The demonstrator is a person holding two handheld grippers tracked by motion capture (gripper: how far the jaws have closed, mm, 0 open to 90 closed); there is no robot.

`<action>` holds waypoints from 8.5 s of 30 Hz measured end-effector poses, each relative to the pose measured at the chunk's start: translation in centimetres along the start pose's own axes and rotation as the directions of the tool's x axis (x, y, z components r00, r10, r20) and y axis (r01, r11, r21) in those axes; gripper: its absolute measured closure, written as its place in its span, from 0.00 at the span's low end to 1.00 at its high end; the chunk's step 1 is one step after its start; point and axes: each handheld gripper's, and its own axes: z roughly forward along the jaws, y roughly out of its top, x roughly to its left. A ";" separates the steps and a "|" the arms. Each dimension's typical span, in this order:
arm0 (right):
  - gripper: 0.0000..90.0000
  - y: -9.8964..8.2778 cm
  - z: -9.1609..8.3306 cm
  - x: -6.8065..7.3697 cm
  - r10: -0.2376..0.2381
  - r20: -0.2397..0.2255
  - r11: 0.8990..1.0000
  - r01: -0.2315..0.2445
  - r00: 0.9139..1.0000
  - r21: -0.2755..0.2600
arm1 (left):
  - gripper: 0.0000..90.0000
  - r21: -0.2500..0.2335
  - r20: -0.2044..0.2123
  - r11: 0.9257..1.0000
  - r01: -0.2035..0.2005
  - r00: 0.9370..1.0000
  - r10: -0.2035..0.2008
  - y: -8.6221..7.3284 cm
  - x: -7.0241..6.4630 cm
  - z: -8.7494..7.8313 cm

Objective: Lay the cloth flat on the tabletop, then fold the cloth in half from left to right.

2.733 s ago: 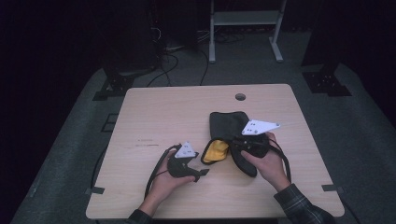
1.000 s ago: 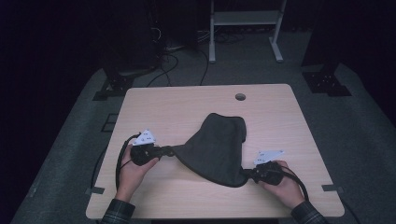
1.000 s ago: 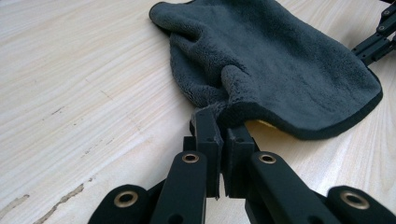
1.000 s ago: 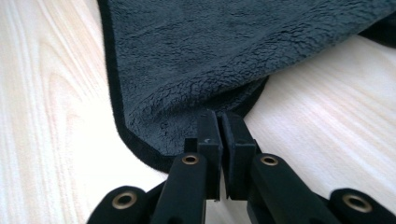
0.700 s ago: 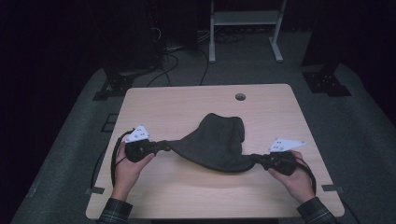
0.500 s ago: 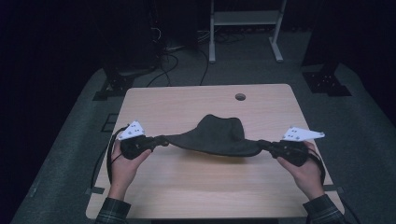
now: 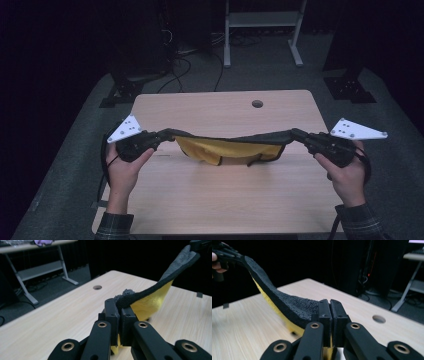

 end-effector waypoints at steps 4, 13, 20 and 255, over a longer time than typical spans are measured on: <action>0.97 1.2 -0.8 0.5 -0.019 0.002 0.999 0.019 1.000 -0.036 | 0.96 -0.036 0.000 0.999 -0.014 1.000 0.014 1.2 -0.3 -0.8; 0.97 2.4 -0.7 0.1 -0.029 0.013 0.998 0.030 0.999 -0.052 | 0.96 -0.035 -0.008 0.999 -0.015 1.000 0.015 2.2 0.3 -0.6; 0.97 3.6 2.3 -2.9 -0.023 0.055 1.000 0.023 0.998 0.004 | 0.96 -0.008 -0.040 1.000 -0.004 0.999 0.004 3.4 3.3 2.3; 0.16 -17.0 2.6 -6.0 0.074 0.315 0.866 -0.218 0.946 0.451 | 0.95 0.282 0.344 0.925 0.253 0.874 -0.344 -6.2 -13.2 26.7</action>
